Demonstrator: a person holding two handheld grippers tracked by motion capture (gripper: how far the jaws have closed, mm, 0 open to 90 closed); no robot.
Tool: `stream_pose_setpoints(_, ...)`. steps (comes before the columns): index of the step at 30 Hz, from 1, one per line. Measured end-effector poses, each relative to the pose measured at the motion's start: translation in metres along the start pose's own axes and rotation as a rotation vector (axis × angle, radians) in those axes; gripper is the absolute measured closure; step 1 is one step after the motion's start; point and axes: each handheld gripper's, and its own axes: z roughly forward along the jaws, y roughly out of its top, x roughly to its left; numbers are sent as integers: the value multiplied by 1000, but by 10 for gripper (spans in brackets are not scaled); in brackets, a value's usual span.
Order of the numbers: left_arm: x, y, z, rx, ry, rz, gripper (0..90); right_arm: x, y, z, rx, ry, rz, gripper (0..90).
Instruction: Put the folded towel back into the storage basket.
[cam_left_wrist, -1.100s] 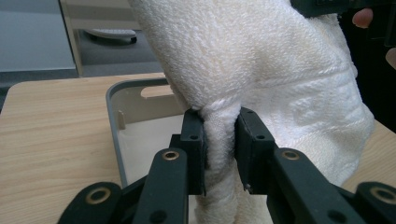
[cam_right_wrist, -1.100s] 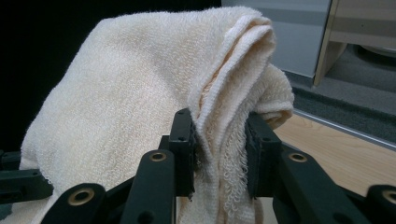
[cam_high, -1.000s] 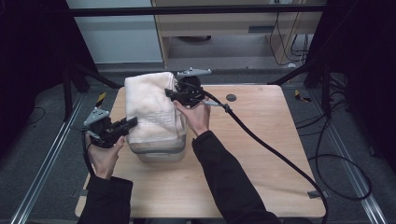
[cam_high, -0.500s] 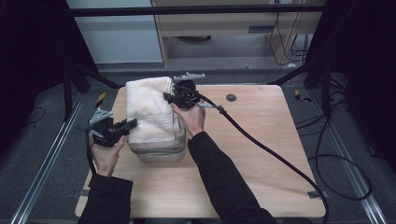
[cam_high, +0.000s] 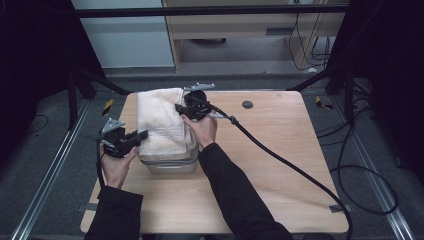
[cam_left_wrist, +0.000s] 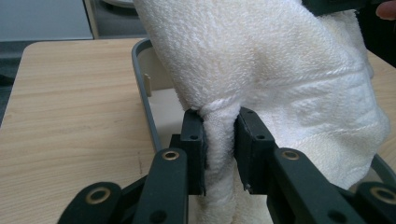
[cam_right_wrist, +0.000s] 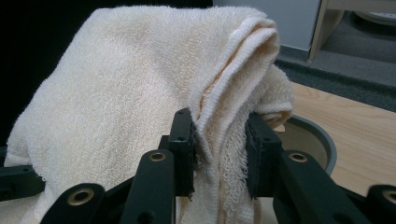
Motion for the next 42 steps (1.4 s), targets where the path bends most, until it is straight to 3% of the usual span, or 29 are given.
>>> stream_pose_setpoints(42, -6, -24, 42, 151, 60, 47, 736, -19, -54, 33, 92, -64, 0, 662)
